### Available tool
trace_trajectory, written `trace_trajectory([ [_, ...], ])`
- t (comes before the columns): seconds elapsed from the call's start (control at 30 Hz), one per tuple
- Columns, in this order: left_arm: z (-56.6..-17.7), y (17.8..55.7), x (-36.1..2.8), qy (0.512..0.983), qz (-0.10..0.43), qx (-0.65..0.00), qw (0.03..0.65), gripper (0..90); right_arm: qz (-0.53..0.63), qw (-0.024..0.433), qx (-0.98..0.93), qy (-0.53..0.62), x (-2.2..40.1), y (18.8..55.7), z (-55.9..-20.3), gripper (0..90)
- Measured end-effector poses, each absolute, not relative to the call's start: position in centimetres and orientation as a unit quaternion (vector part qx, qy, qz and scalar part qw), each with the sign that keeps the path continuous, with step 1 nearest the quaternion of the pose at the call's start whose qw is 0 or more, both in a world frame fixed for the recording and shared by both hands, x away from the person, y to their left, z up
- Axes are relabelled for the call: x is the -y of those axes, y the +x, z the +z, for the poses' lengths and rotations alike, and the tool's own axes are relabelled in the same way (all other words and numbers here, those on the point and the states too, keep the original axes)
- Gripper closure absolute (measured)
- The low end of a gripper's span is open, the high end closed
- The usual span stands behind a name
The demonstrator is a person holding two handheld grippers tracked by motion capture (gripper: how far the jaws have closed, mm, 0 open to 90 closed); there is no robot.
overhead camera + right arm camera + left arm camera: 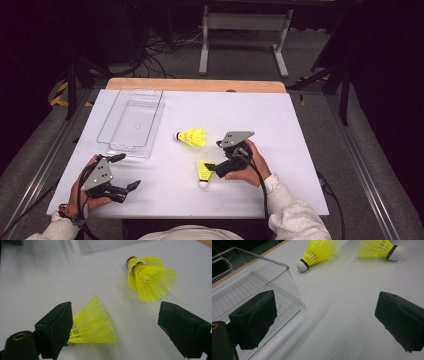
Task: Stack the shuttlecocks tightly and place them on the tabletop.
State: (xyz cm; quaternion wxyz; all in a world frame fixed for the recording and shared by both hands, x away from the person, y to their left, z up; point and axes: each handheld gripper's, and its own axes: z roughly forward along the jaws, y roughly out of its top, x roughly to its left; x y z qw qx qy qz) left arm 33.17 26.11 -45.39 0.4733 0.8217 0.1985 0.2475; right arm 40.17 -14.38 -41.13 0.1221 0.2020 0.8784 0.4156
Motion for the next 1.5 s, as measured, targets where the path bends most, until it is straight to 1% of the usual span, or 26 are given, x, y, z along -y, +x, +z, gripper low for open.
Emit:
trace_trajectory([
  [0.13, -45.4, 33.4, -26.0, 0.825, 0.246, -0.194, 0.471, 5.1, 0.401, 0.105, -0.890, 0.192, 13.7, 40.0, -42.0, 16.1],
  [0.27, -45.4, 33.4, -26.0, 0.825, 0.246, -0.192, 0.471, 5.2, 0.391, 0.099, -0.896, 0.188, 13.1, 40.0, -42.7, 21.3],
  [0.3, -45.4, 33.4, -26.0, 0.825, 0.246, -0.192, 0.472, 5.1, 0.391, 0.096, -0.896, 0.187, 13.1, 40.1, -42.9, 24.2],
  [0.43, -45.4, 33.4, -26.0, 0.825, 0.246, -0.193, 0.471, 5.1, 0.399, 0.076, -0.894, 0.187, 12.9, 40.4, -43.3, 28.6],
  [0.53, -45.5, 33.3, -26.0, 0.825, 0.245, -0.194, 0.471, 5.2, 0.398, 0.074, -0.895, 0.186, 12.8, 40.5, -43.5, 29.0],
  [0.63, -45.5, 33.3, -26.0, 0.825, 0.245, -0.194, 0.471, 5.2, 0.403, 0.066, -0.893, 0.188, 12.7, 40.6, -43.7, 31.5],
  [0.73, -45.5, 33.3, -26.0, 0.826, 0.245, -0.193, 0.469, 5.2, 0.408, 0.057, -0.892, 0.186, 12.7, 40.6, -43.7, 37.4],
  [0.87, -45.5, 33.4, -25.9, 0.827, 0.244, -0.192, 0.468, 5.2, 0.414, 0.047, -0.891, 0.181, 12.6, 40.6, -43.6, 51.0],
  [1.0, -45.5, 33.4, -25.9, 0.827, 0.244, -0.193, 0.468, 5.2, 0.425, 0.041, -0.886, 0.182, 12.7, 40.6, -43.5, 58.5],
  [1.1, -45.5, 33.4, -25.9, 0.827, 0.245, -0.193, 0.467, 5.2, 0.436, 0.038, -0.880, 0.185, 13.0, 40.6, -43.2, 69.5],
  [1.33, -45.5, 33.4, -25.9, 0.828, 0.246, -0.193, 0.466, 5.2, 0.454, 0.025, -0.871, 0.183, 13.3, 40.6, -42.7, 82.7],
  [1.5, -45.5, 33.3, -25.9, 0.828, 0.246, -0.191, 0.466, 5.1, 0.477, 0.019, -0.862, 0.172, 13.6, 40.1, -41.7, 89.1],
])
